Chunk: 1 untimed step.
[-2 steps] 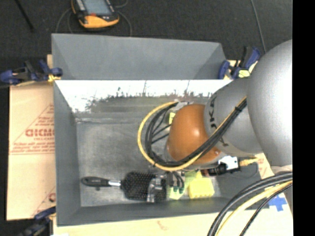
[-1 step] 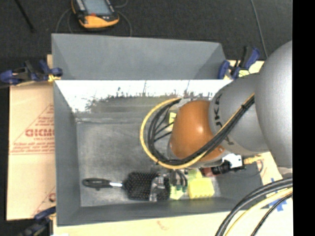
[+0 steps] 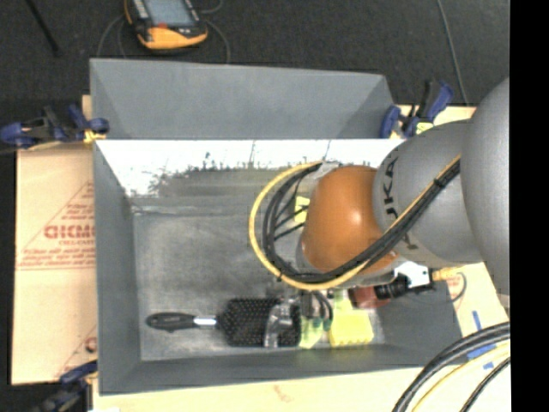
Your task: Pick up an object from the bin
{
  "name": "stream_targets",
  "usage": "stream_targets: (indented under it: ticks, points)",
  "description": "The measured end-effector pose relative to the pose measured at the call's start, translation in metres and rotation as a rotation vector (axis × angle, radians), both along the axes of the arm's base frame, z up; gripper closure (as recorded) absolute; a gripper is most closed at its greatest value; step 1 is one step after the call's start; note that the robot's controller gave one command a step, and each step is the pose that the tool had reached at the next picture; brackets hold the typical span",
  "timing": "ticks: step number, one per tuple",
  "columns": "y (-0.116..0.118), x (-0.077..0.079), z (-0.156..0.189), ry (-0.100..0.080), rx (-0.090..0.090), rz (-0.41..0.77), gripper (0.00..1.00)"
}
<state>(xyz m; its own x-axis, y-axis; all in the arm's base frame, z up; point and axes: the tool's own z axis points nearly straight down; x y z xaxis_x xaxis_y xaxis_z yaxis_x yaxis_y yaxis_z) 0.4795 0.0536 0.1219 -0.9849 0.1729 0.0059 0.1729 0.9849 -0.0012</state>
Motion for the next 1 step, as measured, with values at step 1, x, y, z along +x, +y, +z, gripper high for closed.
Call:
stream_targets:
  ticks: [1]
  points:
    - [0.0000,0.0010,0.0218,-0.005,0.000,0.001,1.00]
